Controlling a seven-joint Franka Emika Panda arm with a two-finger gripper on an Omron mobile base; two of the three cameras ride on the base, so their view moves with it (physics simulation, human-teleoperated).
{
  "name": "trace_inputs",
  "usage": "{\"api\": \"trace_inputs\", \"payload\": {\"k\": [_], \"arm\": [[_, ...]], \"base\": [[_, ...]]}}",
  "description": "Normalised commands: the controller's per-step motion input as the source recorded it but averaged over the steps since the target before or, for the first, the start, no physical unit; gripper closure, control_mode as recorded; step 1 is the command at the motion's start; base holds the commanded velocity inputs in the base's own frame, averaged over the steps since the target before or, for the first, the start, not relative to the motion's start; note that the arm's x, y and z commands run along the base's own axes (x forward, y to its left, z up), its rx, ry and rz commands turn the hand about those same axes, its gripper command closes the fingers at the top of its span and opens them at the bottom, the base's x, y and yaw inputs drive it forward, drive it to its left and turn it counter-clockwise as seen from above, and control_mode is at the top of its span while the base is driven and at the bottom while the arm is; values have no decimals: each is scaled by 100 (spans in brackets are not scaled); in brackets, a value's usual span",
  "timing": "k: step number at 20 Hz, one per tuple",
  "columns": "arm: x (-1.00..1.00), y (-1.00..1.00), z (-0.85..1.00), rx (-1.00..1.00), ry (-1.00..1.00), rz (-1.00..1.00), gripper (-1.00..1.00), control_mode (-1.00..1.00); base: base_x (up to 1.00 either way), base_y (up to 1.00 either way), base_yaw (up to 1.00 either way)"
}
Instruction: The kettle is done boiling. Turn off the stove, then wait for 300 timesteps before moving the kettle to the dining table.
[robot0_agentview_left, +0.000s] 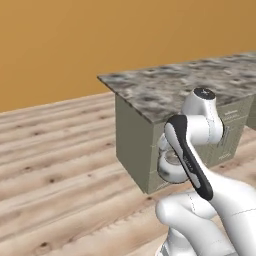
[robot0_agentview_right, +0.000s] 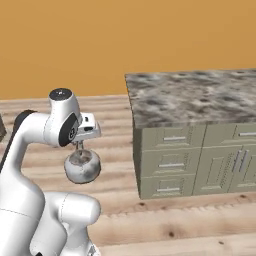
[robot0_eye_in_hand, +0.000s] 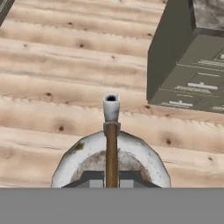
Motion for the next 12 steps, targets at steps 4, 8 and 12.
{"api": "trace_inputs", "payload": {"k": [4, 8, 12], "arm": [[0, 0, 0, 0, 0, 0, 100, 100], [0, 0, 0, 0, 0, 0, 100, 100], [0, 0, 0, 0, 0, 0, 100, 100]], "base": [[52, 0, -38], [57, 6, -38], [59, 10, -37]]}}
